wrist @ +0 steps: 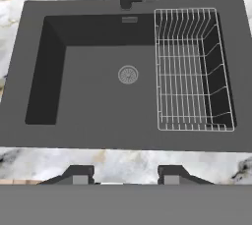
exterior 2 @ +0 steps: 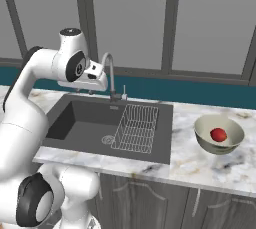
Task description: Move the glass cup from next to the sink to the open cabinet. Then, move the bowl with the onion to the fridge to clear the area for faucet cleaning.
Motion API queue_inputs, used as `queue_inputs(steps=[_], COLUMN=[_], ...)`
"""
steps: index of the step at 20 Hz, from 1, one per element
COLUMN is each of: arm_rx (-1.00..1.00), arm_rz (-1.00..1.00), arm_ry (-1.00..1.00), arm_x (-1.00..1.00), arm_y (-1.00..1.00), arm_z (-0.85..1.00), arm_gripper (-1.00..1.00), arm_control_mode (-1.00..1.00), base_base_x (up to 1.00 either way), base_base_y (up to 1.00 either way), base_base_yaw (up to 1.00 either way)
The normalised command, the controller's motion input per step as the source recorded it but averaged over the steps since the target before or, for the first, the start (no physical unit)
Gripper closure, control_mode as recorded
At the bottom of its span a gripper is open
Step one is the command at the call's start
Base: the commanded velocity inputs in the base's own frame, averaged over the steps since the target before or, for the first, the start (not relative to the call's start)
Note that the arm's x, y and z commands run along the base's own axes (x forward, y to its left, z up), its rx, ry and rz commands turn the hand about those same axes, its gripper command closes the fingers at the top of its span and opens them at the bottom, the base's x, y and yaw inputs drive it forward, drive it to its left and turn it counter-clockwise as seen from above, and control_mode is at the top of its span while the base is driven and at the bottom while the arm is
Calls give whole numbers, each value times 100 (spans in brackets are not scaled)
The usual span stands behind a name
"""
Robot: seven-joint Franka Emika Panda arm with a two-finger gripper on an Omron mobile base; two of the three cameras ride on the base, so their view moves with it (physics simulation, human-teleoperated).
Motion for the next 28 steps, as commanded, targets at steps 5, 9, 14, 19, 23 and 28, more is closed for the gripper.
queue_inputs(steps=[5, 9, 14, 19, 23, 28], arm_rx=[0, 0, 0, 0, 0, 0], arm_rz=[-1, 0, -1, 0, 0, 0], arm_ry=[0, 0, 0, 0, 0, 0], arm_x=[-20, -35, -20, 0, 0, 0], arm_y=[-7, -5, -6, 0, 0, 0], arm_z=[0, 0, -5, 0, 0, 0], arm_gripper=[-100, -100, -100, -100, -100, -100], arm_control_mode=[-100, -100, 100, 100, 100, 100], base_base_x=[0, 0, -23, -4, 3, 28], base_base_y=[0, 0, -33, -99, -100, -95], base_base_yaw=[0, 0, -7, -22, -26, -20])
